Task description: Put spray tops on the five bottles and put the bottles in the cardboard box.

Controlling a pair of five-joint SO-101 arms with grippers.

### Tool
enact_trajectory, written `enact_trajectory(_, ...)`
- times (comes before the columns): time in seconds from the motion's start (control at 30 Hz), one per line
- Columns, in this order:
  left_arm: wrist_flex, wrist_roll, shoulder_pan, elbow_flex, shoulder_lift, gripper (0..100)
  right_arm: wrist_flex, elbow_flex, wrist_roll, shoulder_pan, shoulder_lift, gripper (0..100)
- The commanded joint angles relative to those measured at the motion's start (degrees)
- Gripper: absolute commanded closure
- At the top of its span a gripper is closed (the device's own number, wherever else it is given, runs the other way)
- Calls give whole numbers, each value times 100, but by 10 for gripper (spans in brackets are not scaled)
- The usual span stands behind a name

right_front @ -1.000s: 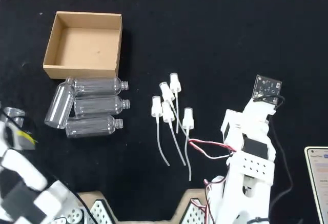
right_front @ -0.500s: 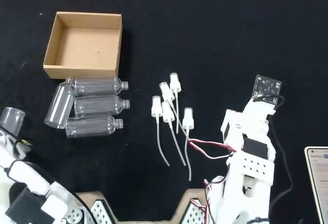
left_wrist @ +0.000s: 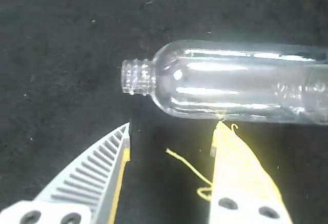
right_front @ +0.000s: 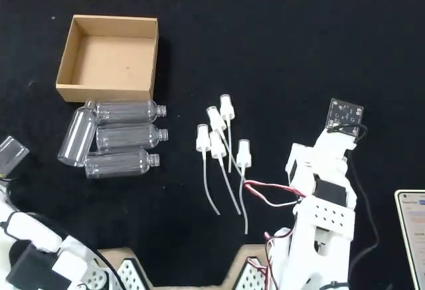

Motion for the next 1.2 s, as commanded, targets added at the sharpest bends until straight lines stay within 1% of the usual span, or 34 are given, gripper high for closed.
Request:
enact_trajectory(0.0,-176,413,4,-163,-114,755,-220,-48,62,-62,-127,938)
enact_trajectory(0.1,-501,844,48,-391,290,755,-220,-48,62,-62,-127,938)
enact_trajectory(0.17,-624,1257,48,-708,747,755,-220,-48,62,-62,-127,938)
enact_trajectory(0.27,-422,1758,48,-1437,1609,755,-220,-48,62,-62,-127,938)
enact_trajectory(0.4,527,2303,48,-2730,2831,755,-220,-48,62,-62,-127,938)
enact_trajectory(0.53,1530,2611,48,-4171,3912,755,-220,-48,62,-62,-127,938)
enact_trajectory(0.73,2409,3077,92,-6158,5090,755,-220,-48,62,-62,-127,938)
enact_trajectory(0.93,3358,3103,453,-7662,5846,755,-220,-48,62,-62,-127,938)
enact_trajectory(1.03,4026,3103,505,-8312,5960,755,-220,-48,62,-62,-127,938)
enact_trajectory(1.17,4765,3077,523,-8866,5969,755,-220,-48,62,-62,-127,938)
